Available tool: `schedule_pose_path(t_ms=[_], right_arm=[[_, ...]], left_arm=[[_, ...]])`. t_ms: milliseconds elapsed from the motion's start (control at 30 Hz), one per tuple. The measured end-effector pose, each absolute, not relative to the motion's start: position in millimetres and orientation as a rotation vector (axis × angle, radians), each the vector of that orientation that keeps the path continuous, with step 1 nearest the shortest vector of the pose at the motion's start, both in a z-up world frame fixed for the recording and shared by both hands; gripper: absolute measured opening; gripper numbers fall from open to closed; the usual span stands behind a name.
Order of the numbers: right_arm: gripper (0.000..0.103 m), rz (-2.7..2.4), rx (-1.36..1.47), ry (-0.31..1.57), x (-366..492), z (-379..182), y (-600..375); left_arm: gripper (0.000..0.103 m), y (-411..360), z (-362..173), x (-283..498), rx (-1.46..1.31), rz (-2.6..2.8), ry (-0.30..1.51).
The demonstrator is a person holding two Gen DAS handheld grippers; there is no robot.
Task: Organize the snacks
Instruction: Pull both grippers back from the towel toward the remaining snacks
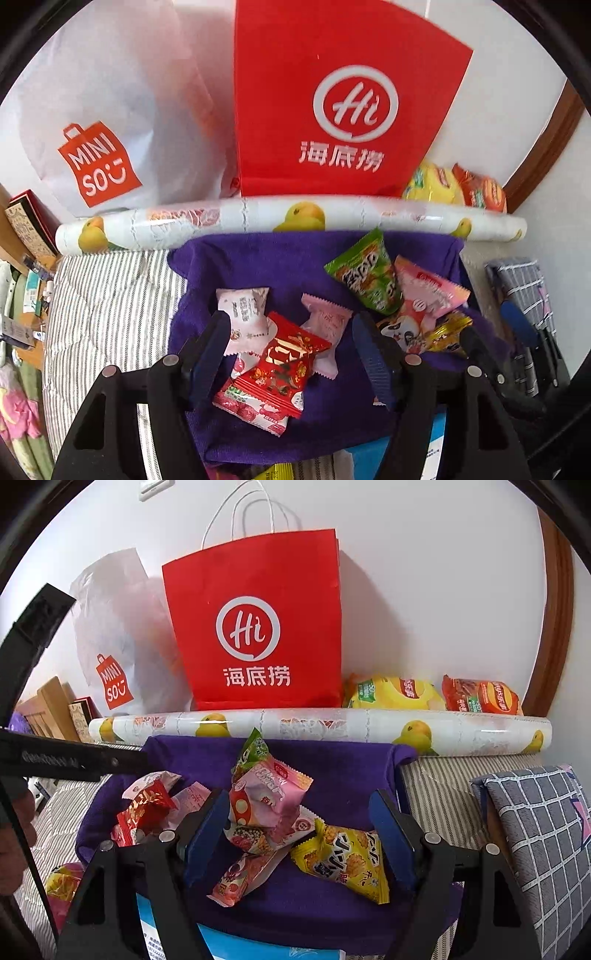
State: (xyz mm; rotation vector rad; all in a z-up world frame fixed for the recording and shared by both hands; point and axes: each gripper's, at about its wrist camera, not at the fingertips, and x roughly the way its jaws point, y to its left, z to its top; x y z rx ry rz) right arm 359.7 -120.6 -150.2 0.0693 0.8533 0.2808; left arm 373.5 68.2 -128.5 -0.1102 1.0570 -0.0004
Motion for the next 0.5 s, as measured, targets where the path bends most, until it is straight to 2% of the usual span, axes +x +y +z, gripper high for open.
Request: schedule_pose_path(t_ms=[267, 500], right_arm=[[0.077, 0.267, 0.086, 0.768, 352, -136, -123], [0.068, 0.297, 0.122, 0.783, 338, -119, -119]], left_arm=[[0.067, 81, -108, 367, -0.127, -0.017, 1.010], [0.067, 81, -90, 357, -0.139, -0.054, 0.984]])
